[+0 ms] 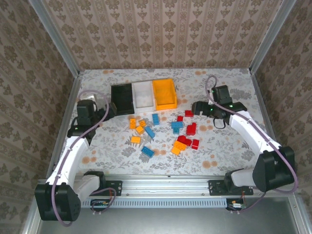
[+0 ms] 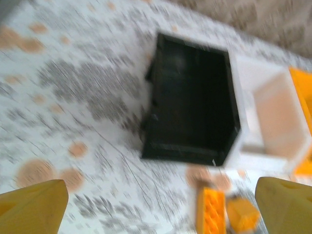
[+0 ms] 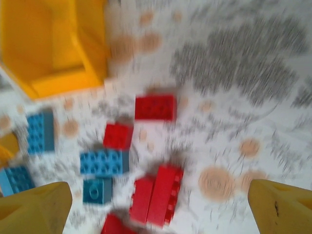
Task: Sort the legos into containers by color
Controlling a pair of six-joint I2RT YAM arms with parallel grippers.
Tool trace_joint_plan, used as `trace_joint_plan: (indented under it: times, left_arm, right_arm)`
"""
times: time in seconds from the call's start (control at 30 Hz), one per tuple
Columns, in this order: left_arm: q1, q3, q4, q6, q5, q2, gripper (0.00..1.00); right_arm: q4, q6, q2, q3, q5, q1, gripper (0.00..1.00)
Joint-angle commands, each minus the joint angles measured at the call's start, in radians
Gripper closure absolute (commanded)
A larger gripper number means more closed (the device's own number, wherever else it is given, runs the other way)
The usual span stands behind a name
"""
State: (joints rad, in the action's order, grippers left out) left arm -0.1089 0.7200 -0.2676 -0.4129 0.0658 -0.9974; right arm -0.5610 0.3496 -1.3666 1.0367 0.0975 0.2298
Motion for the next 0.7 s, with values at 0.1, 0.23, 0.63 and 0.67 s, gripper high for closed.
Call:
trace_joint_plan:
  times: [0.1,0.23,0.63,0.67]
  left_arm:
    - [-0.051,-0.003,-0.121,-0.022,0.166,-0.025,0.00]
    - [-0.059,0.011,-0.154,0.010,0.173,-0.035,0.00]
    - [-0.046,0.014,-0.156,0.039,0.181,-0.049,0.00]
    - [-0.042,0.013,-0.156,0.039,0.182,-0.049,0.00]
  right_arm:
    - [-0.144,0.034,-0.214,0.109,-0.095,0.078,0.06]
    - [-0.153,0.034,-0.343,0.197,-0.137,0.102,0.06]
    - [-0.159,0.036,-0.609,0.425,-0.207,0.111,0.15]
    - [-0.163,0.034,-0.629,0.440,-0.209,0.111,0.16]
